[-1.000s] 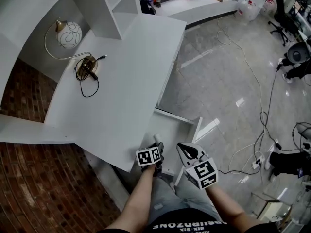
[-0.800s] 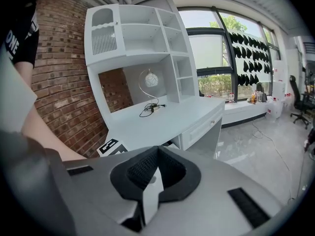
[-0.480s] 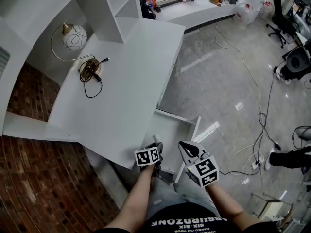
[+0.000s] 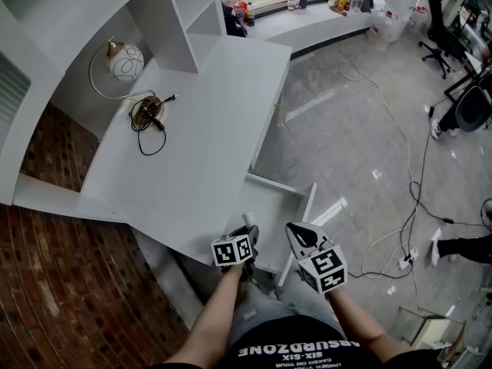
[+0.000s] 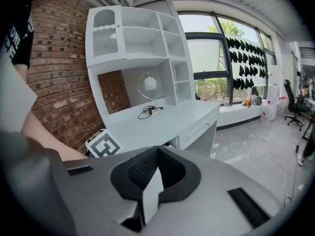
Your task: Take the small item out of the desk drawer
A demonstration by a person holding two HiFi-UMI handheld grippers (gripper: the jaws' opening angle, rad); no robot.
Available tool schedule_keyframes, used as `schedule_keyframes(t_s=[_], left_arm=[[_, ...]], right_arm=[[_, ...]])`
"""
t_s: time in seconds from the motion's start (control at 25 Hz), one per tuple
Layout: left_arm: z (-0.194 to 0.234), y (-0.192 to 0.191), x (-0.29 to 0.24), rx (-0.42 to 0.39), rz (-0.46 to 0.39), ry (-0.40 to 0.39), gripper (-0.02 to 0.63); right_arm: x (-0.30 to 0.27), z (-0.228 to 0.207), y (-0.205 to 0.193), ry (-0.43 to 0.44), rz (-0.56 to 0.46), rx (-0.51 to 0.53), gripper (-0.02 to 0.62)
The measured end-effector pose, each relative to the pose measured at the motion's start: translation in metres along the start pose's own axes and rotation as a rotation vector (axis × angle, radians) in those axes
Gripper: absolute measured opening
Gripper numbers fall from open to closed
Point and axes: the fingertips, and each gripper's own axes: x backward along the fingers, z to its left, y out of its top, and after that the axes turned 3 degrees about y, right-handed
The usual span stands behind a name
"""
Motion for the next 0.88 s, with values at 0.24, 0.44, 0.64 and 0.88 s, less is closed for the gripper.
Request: schedule_keyframes(t_s=[0.24, 0.44, 0.64, 0.88], left_arm=[[-0.009, 0.006, 0.019, -0.012, -0.039, -0.017, 0.127], [-0.017, 0.011, 0.038, -0.034, -0.067, -0.038, 0.126], [-0.021, 0.015, 0.06, -0.071, -0.1, -0.038, 0.127], [-0.031, 0.023, 0.082, -0.114, -0.132, -0.038, 0.127]], right_arm=[[0.007, 0.008, -0.001, -0.005, -0.005, 0.009, -0.002], [0.013, 0.018, 0.0, -0.007, -0.008, 0.021, -0.002], [0.019, 0.028, -0.001, -0.007, -0.009, 0.029, -0.002], [0.026, 0.035, 0.004, -0.029, -0.024, 0.047, -0.002]])
